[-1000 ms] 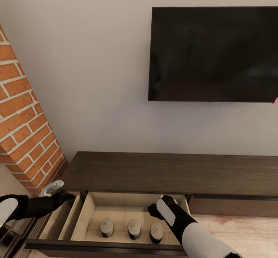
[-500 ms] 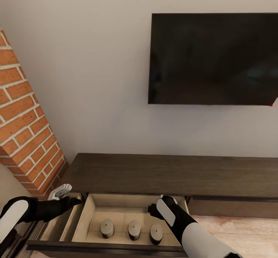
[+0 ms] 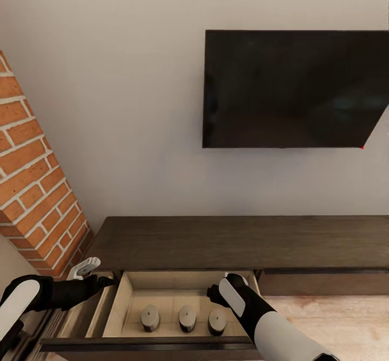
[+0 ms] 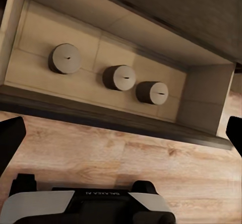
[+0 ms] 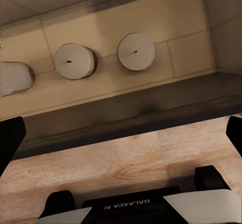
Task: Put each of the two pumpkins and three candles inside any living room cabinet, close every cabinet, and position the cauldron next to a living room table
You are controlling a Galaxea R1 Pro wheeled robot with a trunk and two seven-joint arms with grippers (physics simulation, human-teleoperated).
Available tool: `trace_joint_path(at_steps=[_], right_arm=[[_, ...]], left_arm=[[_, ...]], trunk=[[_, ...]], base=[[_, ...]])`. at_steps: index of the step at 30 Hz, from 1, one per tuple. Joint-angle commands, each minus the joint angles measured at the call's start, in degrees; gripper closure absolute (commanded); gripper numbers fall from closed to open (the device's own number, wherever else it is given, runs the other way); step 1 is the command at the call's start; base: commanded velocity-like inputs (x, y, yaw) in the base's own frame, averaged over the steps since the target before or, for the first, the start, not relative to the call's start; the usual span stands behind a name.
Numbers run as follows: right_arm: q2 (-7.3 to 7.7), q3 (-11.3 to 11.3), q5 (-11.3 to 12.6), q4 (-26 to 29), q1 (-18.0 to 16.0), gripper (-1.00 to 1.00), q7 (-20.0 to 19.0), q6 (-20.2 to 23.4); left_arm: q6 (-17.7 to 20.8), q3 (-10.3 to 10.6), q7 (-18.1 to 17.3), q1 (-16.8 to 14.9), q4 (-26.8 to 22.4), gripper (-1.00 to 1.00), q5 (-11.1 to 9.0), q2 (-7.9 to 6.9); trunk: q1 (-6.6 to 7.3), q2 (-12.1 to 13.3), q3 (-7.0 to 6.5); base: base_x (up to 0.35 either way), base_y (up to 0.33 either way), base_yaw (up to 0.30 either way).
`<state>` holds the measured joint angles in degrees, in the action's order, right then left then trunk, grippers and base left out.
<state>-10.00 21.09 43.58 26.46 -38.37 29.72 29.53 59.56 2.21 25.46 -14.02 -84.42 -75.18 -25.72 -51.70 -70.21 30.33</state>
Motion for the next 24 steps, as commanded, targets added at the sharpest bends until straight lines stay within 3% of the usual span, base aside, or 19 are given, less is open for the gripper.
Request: trace_joint_path(at_steps=[1, 15, 24], right_arm=[[0.00, 0.18, 0.28, 0.05, -0.04, -1.00, 0.42, 0.18], [0.00, 0.26, 0.20, 0.05, -0.04, -1.00, 0.42, 0.18], [0.00, 0.27, 0.11, 0.08, -0.04, -1.00, 0.38, 0.18]], left_arm=[[0.03, 0.07, 0.58, -0.04, -0.05, -1.00, -0.58, -0.06], [-0.05, -0.01, 0.55, -0.04, -0.05, -1.00, -0.58, -0.05], [-0.06, -0.03, 0.52, -0.04, -0.05, -1.00, -0.58, -0.03]], trunk=[[0.23, 0.38, -0.13], [3.30, 5.99, -2.64], [5.28, 9.60, -4.26]], base=[[-0.005, 0.004, -0.005], [-0.096, 0.001, -0.001], [-0.280, 0.000, 0.000]])
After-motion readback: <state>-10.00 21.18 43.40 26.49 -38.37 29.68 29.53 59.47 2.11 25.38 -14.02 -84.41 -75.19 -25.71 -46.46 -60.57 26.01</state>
